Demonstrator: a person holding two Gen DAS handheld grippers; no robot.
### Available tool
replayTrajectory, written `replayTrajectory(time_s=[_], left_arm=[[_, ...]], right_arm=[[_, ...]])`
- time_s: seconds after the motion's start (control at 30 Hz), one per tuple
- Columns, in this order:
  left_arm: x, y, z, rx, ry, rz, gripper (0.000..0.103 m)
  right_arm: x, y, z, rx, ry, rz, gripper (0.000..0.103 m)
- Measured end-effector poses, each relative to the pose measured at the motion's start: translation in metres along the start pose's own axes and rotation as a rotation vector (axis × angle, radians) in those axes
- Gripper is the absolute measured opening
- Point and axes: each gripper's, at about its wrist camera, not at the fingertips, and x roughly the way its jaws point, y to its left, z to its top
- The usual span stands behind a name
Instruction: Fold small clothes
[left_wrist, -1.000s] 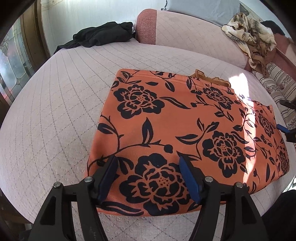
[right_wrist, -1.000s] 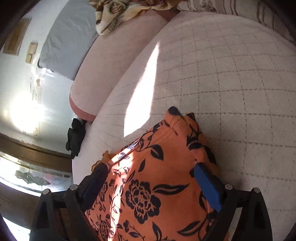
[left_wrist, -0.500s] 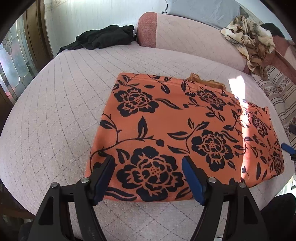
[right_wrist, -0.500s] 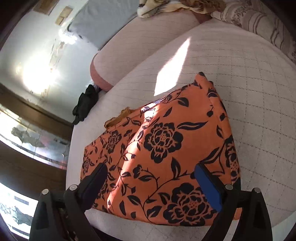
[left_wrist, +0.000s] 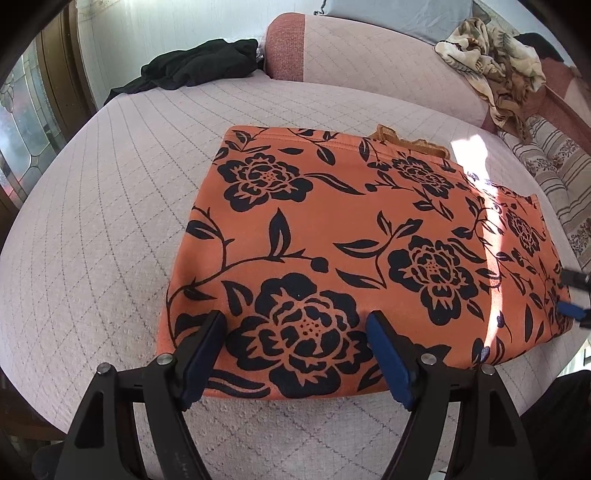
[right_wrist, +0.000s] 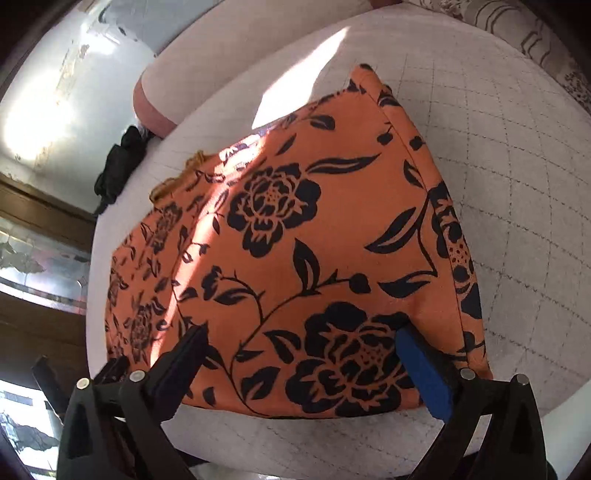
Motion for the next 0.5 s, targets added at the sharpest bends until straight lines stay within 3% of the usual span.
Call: replayTrajectory(time_s=[0.2,0.3,0.4,0.5], left_arm=[[0.0,-0.001,-0.002,0.015,-0.004,0.0,0.081],[0.001,-0.002,0.0,0.018,-0.003,-0.006,0.082],[0.002,-0.004,-0.002,0.036,-0.013,-0.004,0.082],[0.003,-0.008,-0.003,0.049,-0.013,0.007,0.084]], right_arm=[[-0.008,0.037,0.023,-0.11,-0.058,0.034,0.103],[0.028,0.018,0.024,-0.039,0.016,0.0,0.103],[0.02,0.029,0.028,-0.072,0.02,-0.023,0.103],[0.005,0.045,0.043,-0.079,-0.018,0.045,0.103]])
